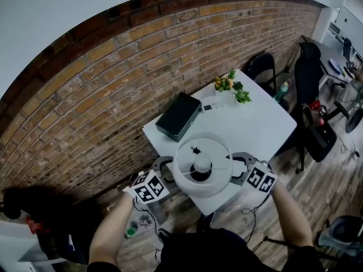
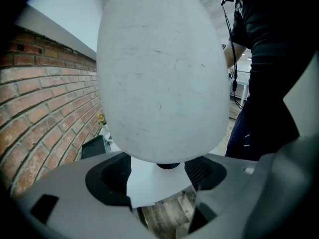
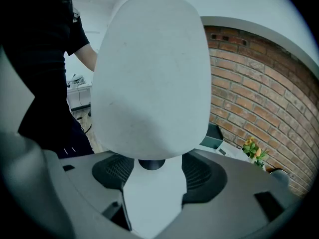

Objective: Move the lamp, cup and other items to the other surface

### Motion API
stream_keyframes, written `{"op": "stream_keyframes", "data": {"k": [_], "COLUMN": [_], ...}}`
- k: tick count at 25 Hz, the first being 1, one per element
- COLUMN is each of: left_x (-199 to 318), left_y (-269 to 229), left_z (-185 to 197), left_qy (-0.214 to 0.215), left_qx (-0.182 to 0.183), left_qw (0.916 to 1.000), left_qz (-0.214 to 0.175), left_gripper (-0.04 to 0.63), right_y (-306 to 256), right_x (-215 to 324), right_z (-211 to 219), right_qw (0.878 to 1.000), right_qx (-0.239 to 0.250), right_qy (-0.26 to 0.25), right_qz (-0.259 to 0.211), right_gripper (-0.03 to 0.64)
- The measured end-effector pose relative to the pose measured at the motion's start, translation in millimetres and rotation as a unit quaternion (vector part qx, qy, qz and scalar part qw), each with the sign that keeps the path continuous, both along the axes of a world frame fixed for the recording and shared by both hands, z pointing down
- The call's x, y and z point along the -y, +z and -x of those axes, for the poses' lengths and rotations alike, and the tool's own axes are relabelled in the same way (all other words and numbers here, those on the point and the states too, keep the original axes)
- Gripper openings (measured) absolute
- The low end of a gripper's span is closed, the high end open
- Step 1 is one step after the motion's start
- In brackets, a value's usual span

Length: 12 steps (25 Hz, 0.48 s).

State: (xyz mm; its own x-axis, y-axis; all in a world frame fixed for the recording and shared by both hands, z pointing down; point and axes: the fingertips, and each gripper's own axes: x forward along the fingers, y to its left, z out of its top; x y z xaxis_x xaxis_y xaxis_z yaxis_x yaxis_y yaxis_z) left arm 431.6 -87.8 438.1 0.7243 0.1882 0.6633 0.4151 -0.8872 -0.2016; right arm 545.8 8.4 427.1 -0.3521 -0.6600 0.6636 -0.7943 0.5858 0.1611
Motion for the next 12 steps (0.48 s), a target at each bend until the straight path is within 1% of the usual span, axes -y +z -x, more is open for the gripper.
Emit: {"op": "stream_keyframes", "data": {"k": [6,10,12], "left_x": [4.1,15.6,20.5], "left_y": [18.5,30.2,33.3], "left_z": [-57.7,-83.9,-94.7], "left_qy": [-0.014,-0.021,-0.027], "left_qx": [0.014,0.026,0.025], "left_qw": [0.9998,0.9994,0.9993], "left_qz": [-0.004,-0.009,-0.001], "left_gripper": [0.33,0.33,0.33], "right_y": [19.3,30.4,34.1], "right_x": [5.6,17.7,24.2], "right_z": [-60.9,-89.5,-101.2], "right_qw": [1.0,1.0,1.0], "right_qx": [-0.002,-0.006,-0.002], "right_qy": [-0.006,-0.008,-0.005], "right_qz": [0.008,0.017,0.018], "right_gripper": [0.304,0.304,0.303]}}
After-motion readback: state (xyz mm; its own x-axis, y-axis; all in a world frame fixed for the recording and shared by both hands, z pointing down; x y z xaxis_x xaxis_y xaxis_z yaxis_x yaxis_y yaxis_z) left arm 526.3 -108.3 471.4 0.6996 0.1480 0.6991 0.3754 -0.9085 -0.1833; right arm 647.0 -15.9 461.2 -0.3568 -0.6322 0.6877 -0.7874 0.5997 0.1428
